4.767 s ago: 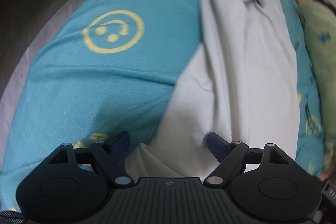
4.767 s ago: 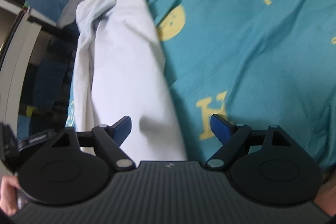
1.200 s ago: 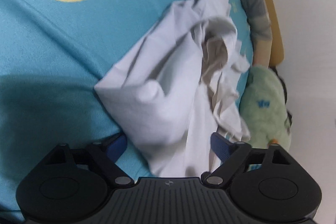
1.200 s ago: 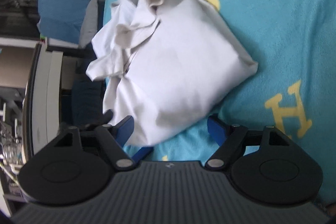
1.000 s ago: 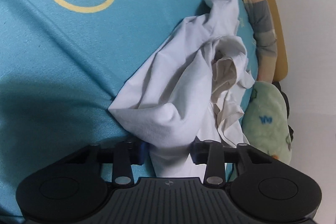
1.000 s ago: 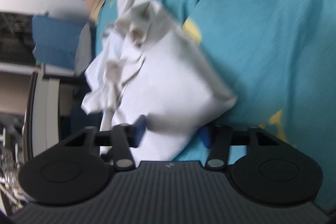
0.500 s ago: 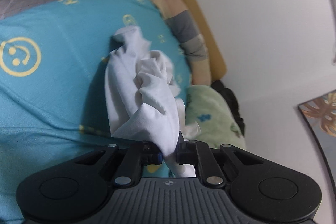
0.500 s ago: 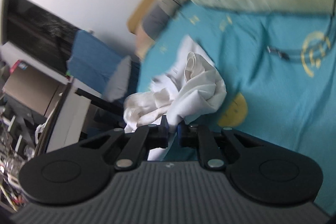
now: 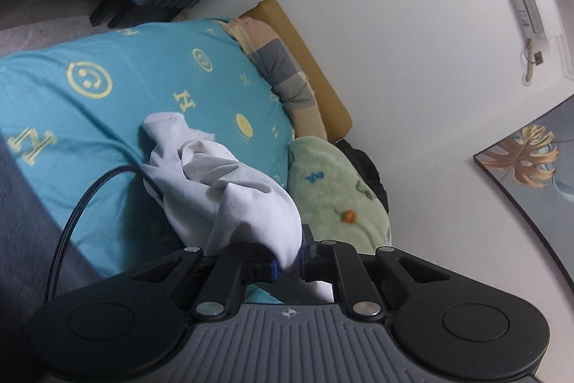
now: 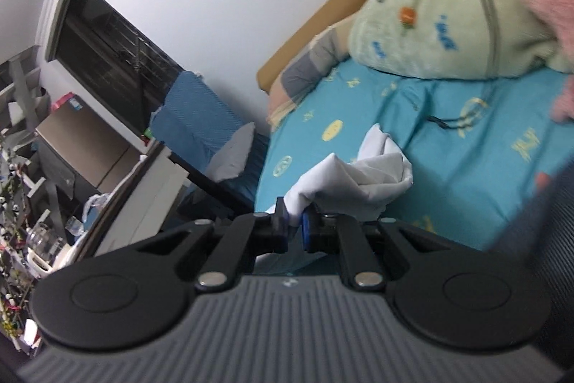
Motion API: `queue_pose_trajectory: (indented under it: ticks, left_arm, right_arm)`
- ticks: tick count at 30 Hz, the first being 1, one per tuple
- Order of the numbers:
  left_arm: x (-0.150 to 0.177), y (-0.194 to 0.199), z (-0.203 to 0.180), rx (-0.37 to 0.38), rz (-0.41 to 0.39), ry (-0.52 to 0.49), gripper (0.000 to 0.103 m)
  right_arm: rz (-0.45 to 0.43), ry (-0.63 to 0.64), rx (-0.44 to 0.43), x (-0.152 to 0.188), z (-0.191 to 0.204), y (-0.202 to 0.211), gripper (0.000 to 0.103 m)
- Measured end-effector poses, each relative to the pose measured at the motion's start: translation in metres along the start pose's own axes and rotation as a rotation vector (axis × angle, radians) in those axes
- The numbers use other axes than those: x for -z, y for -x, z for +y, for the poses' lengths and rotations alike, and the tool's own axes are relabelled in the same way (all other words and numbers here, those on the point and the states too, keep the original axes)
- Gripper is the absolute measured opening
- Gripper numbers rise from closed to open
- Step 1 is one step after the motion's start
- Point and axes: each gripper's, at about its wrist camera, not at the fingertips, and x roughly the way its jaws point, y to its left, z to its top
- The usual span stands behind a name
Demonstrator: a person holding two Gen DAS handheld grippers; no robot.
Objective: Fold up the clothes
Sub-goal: 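Lift the folded white shirt bundle off the sheet with both grippers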
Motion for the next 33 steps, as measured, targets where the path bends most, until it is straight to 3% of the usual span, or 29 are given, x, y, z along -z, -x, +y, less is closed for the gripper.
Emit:
queue_pose_trajectory:
  ticks: [6, 12, 14, 18, 20, 27, 28, 30, 31, 32, 33]
  left_arm:
    - [-0.032, -0.041, -0.016, -0.043, 0.01, -0.027, 0.012]
    - [-0.1, -0.142, -0.02, -0.144, 0.038, -0.089, 0.013]
    - [-0.111, -0.174, -0.008, -0.148, 0.042, -0.123, 0.013]
    - [-0.118, -0.226, 0.022, -0.193, 0.051, -0.158, 0.013]
    - [-0.12, -0.244, 0.035, -0.205, 0.06, -0.166, 0.014]
    - [-0.125, -0.285, 0.062, -0.229, 0.109, -0.194, 0.016]
    - [-0.125, -0.287, 0.063, -0.229, 0.119, -0.192, 0.021]
    - [-0.126, -0.287, 0.065, -0.221, 0.137, -0.182, 0.031]
    - [-0.126, -0.285, 0.063, -0.222, 0.139, -0.183, 0.04]
    - [-0.126, -0.283, 0.06, -0.223, 0.139, -0.184, 0.054]
    - [-0.126, -0.278, 0.055, -0.22, 0.132, -0.186, 0.061]
  right_arm:
    - [-0.008, 0.051, 0.025, -0.033, 0.008, -0.047, 0.011]
    - [0.03, 0.048, 0.046, -0.085, 0.016, -0.133, 0.013]
    - [0.033, 0.132, 0.119, -0.096, 0.019, -0.172, 0.013]
    - [0.06, 0.175, 0.197, -0.096, -0.002, -0.238, 0.013]
    - [0.079, 0.132, 0.192, -0.089, -0.025, -0.26, 0.013]
    - [0.205, 0.072, 0.218, -0.076, -0.072, -0.306, 0.017]
    - [0.226, 0.059, 0.223, -0.076, -0.075, -0.31, 0.023]
    - [0.244, 0.05, 0.213, -0.077, -0.073, -0.313, 0.045]
    - [0.259, 0.055, 0.204, -0.077, -0.07, -0.312, 0.063]
    - [0.27, 0.061, 0.191, -0.078, -0.066, -0.311, 0.074]
    - [0.273, 0.067, 0.178, -0.078, -0.062, -0.308, 0.078]
